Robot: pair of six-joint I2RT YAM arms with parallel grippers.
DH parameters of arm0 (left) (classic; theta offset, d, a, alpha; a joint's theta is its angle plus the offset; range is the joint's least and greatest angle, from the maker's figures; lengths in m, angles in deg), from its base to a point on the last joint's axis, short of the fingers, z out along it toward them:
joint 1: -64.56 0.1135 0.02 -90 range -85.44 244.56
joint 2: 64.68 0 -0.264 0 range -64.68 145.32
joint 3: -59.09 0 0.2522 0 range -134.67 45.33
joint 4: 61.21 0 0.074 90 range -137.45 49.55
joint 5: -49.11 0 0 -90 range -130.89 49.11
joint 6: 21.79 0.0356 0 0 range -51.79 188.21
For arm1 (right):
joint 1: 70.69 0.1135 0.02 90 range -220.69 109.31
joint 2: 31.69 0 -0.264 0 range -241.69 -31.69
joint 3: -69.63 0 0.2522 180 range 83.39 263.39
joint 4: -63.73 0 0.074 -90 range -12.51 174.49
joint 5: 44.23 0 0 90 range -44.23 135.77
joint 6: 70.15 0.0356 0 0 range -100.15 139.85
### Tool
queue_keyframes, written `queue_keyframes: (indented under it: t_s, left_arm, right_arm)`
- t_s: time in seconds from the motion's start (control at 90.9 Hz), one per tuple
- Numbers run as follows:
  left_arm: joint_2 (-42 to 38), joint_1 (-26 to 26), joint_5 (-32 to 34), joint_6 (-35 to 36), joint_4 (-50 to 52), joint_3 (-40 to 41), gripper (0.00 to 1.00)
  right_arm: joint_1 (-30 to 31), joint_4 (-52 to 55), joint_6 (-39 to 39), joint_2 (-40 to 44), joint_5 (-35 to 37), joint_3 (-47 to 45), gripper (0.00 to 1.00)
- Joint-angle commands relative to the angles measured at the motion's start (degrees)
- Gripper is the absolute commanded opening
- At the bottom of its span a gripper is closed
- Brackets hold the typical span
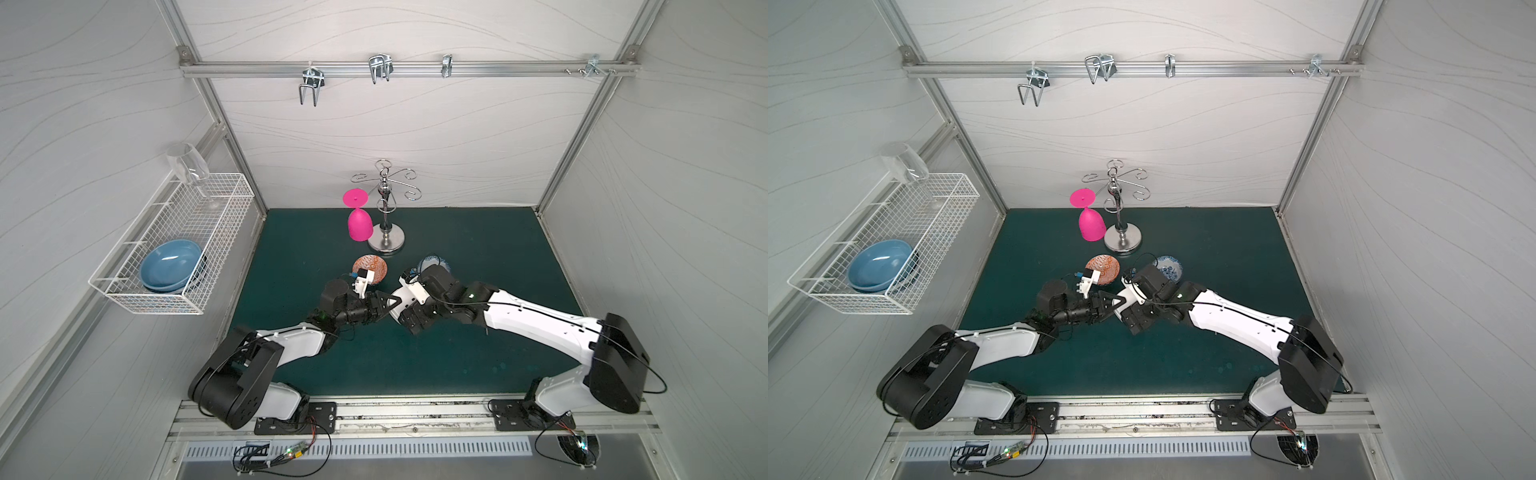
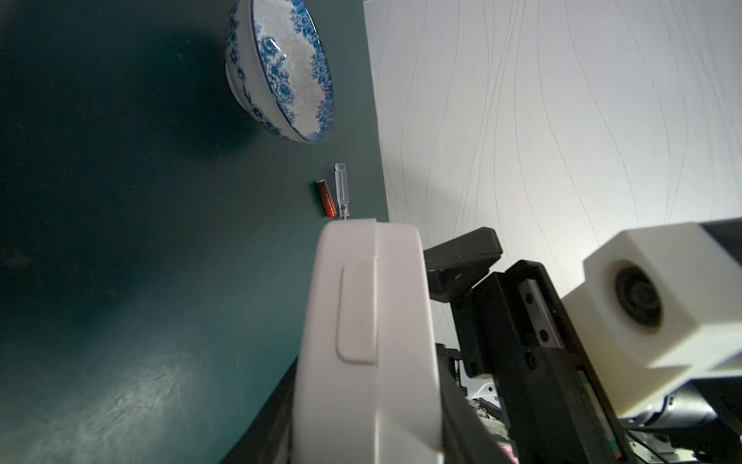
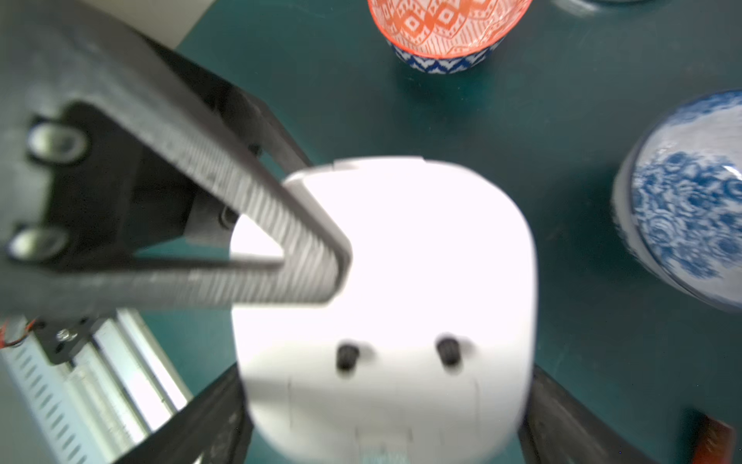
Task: Remove the battery from the alarm
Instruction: Adjust the alarm at the center of the board.
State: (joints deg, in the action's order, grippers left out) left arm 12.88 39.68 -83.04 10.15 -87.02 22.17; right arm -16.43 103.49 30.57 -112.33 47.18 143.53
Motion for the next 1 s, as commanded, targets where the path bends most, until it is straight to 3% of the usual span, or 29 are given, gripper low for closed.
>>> queue_keyframes:
  t_s: [0.0, 0.099, 0.231, 0.385, 0.517, 0.671, 0.991]
  left_arm:
    - [-7.0, 0.2, 4.7, 11.9, 17.3, -4.4, 0.24]
    - [-14.2, -2.7, 16.0, 24.2, 37.8, -10.0, 0.22]
    - [-17.6, -12.8, 42.8, 39.1, 59.4, -19.2, 0.21]
    - [-12.2, -27.5, 72.9, 48.1, 71.4, -28.7, 0.15]
    - [-3.9, -37.3, 90.2, 54.7, 72.8, -33.8, 0.13]
    - [7.5, -42.6, 97.1, 59.6, 71.3, -38.9, 0.14]
    - [23.7, -46.4, 93.5, 61.5, 60.7, -42.8, 0.13]
  right_arm:
    - [-4.1, 3.8, 2.0, 9.6, 0.2, -1.2, 0.99]
    - [-8.7, 9.4, 2.7, 17.5, 2.2, -2.8, 0.99]
    - [-14.9, 20.2, 3.2, 23.9, 12.6, -2.3, 0.99]
    - [-23.7, 25.6, 3.8, 28.4, 18.4, -3.3, 0.99]
    - [-29.3, 25.2, 5.2, 31.4, 16.6, -4.9, 0.99]
    - [-30.6, 24.5, 6.4, 32.2, 14.6, -6.0, 0.99]
    - [-31.0, 23.7, 7.7, 32.7, 12.8, -8.2, 0.99]
